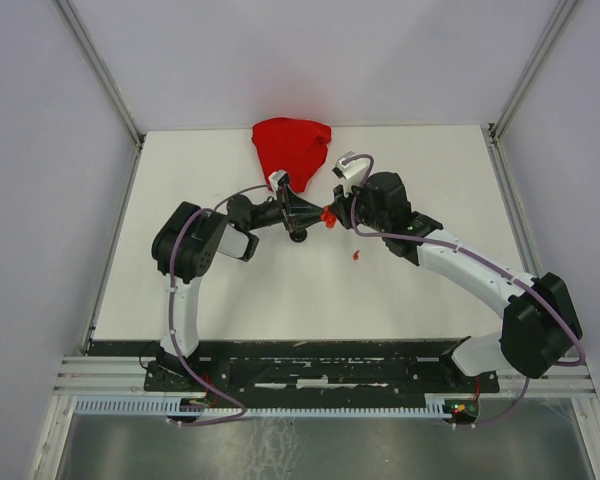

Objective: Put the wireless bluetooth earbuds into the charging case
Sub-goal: Adjust the earbud with the charging case.

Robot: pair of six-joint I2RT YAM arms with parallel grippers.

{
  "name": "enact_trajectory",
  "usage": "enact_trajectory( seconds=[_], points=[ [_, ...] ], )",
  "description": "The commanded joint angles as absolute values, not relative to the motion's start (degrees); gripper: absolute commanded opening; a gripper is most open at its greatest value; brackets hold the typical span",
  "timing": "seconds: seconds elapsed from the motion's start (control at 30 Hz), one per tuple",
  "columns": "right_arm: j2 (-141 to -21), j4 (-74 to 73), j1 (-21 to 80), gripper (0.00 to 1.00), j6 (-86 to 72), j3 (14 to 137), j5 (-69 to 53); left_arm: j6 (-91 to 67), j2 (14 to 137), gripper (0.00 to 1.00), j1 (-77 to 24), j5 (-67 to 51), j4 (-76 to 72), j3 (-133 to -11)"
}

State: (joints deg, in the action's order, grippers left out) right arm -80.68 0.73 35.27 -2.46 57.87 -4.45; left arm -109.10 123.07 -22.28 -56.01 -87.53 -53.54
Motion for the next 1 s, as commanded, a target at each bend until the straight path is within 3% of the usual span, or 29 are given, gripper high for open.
enact_trajectory(
  seconds=[0.0, 0.97],
  points=[
    [-78.9, 1.46, 35.55, 0.14, -2.11, 58.73, -3.71, -106.55, 120.75, 0.03, -22.02, -55.79, -94.53, -55.45],
    [-78.77, 1.52, 35.59, 0.13, -1.93, 58.62, -2.33, -106.23, 123.56, 0.03, -21.95, -55.97, -94.54, -55.48]
  ],
)
